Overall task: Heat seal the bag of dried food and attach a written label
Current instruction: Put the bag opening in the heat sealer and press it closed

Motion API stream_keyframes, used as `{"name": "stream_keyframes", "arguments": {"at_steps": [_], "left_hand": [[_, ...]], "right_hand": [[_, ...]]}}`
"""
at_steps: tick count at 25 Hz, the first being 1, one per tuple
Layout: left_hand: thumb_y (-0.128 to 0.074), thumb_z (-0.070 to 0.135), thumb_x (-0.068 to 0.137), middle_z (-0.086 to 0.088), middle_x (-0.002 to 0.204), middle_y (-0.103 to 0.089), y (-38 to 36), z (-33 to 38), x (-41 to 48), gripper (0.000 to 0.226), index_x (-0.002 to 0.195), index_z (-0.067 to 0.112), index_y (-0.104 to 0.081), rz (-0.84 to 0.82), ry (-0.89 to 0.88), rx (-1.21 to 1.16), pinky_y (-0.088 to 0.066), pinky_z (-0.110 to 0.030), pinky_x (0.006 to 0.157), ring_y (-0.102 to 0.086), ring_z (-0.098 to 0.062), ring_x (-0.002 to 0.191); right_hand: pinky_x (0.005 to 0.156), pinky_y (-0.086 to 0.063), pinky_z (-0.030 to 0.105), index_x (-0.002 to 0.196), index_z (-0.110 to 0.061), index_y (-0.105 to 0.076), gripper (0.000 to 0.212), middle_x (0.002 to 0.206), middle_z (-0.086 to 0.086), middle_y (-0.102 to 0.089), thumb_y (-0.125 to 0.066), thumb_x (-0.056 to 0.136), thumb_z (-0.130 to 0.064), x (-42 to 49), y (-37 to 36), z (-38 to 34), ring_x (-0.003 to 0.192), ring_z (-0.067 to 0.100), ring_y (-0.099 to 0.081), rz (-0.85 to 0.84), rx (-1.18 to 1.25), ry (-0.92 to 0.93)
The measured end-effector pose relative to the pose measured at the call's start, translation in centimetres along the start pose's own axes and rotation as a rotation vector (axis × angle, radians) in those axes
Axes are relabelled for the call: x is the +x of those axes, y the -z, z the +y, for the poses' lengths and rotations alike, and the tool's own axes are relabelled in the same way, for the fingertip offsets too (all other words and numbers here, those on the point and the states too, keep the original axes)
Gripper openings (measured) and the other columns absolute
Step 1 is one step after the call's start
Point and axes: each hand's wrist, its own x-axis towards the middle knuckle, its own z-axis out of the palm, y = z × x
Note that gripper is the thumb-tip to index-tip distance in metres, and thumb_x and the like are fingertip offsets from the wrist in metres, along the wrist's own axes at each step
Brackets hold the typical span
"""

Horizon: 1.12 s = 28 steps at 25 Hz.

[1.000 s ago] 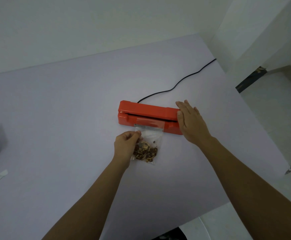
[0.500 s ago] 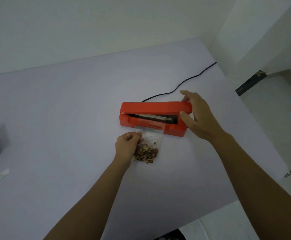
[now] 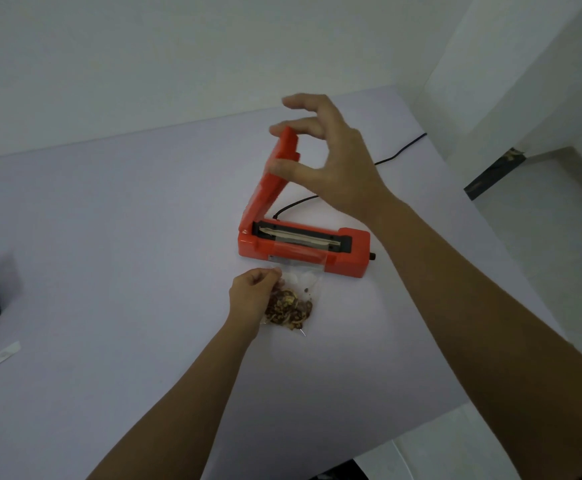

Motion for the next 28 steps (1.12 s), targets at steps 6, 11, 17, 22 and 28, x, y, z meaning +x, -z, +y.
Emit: {"name": "stream_keyframes", "arguments": {"at_steps": [6,11,17,22,28], "left_hand": [[-0.065,0.026,0.083,-0.009,0.081,-0.073,-0.1,0.1,-0.1,0.018,0.073,0.013,-0.071,0.001,0.01,0.0,-0.055,-0.045,0.087,-0.068,-0.028,0.085],[-0.057,0.032,0.086,-0.004,0.083,-0.069,-0.5,0.3,0.2,0.021,0.084,0.015,-0.067,0.015,-0.064,0.134,-0.054,-0.039,0.084,-0.065,-0.023,0.088],[-0.054,0.047,0.088,-0.008,0.08,-0.069,-1.8,1.2,0.0,0.04,0.083,0.008,-0.064,0.125,-0.225,0.221,-0.049,-0.027,0.068,-0.064,-0.019,0.076],[-0.055,0.043,0.088,-0.01,0.071,-0.067,-2.7,2.1,0.0,0.037,0.077,0.008,-0.061,0.172,-0.276,0.196,-0.053,-0.032,0.061,-0.065,-0.023,0.063],[-0.057,0.023,0.09,0.0,0.069,-0.059,-3.7,3.4,-0.5,0.02,0.083,0.007,-0.068,0.347,-0.317,0.319,-0.032,-0.012,0.05,-0.048,-0.006,0.054]], "right_hand": [[0.11,-0.031,0.034,0.135,-0.026,-0.036,0.054,0.132,-0.007,-0.054,-0.056,0.088,-0.043,-0.9,0.1,3.1,0.126,0.001,-0.044,-0.019,0.033,-0.129],[0.111,-0.029,0.035,0.142,-0.022,-0.028,0.085,0.147,0.0,-0.037,-0.059,0.073,-0.062,-7.5,1.4,11.1,0.133,0.014,-0.035,-0.244,-0.287,-0.489],[0.102,-0.039,0.039,0.141,-0.02,-0.028,0.09,0.143,0.003,-0.04,-0.071,0.07,-0.054,-10.9,1.3,14.2,0.126,0.021,-0.043,-0.275,-0.447,-0.504],[0.101,-0.037,0.039,0.14,-0.02,-0.033,0.085,0.14,0.004,-0.046,-0.07,0.071,-0.054,-10.9,1.1,14.5,0.121,0.024,-0.047,-0.243,-0.534,-0.46],[0.099,-0.041,0.043,0.14,-0.022,-0.031,0.088,0.141,0.002,-0.046,-0.068,0.07,-0.059,-11.1,0.9,14.7,0.12,0.024,-0.048,-0.229,-0.555,-0.497]]}}
